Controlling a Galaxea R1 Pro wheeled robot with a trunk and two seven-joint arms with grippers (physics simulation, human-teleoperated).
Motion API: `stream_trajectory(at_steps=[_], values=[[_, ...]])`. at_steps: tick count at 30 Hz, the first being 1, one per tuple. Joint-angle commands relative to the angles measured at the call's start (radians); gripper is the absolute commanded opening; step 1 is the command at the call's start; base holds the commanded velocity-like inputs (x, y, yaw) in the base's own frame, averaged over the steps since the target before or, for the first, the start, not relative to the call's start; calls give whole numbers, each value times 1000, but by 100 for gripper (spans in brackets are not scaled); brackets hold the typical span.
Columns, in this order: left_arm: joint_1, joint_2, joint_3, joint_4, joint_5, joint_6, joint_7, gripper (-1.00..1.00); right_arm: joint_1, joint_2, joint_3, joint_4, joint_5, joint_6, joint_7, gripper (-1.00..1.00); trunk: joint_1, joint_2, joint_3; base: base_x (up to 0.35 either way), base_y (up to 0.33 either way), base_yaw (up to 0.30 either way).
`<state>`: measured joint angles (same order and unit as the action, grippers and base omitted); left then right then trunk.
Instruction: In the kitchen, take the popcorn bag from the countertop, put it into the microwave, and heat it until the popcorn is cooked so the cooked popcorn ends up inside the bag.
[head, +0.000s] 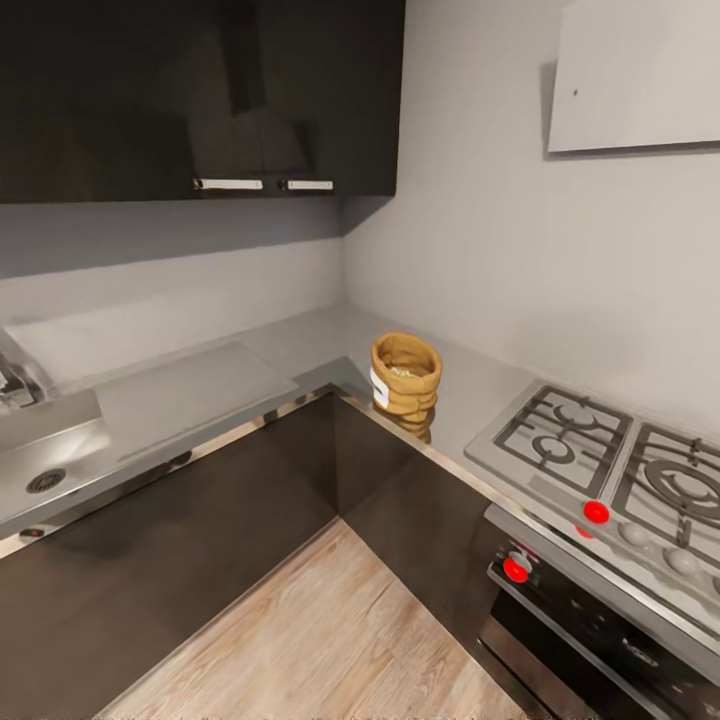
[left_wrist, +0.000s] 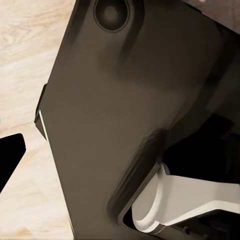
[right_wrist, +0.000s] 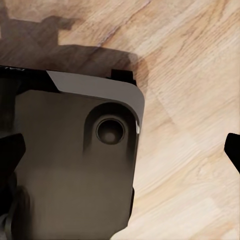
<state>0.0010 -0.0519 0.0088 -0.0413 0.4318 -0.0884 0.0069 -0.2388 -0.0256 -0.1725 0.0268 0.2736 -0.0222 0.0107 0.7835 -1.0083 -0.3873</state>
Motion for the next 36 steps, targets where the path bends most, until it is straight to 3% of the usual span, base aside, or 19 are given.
stream_trajectory(at_steps=[1, 36], values=[[0, 0, 0, -1, 4, -2, 1, 100, -2, 0, -9, 3, 9, -2, 1, 100, 0, -1, -3, 0, 0, 0], [0, 0, 0, 0, 1, -2, -8, 100, -2, -5, -7, 2, 12, -13, 2, 100, 0, -1, -59, 0, 0, 0]])
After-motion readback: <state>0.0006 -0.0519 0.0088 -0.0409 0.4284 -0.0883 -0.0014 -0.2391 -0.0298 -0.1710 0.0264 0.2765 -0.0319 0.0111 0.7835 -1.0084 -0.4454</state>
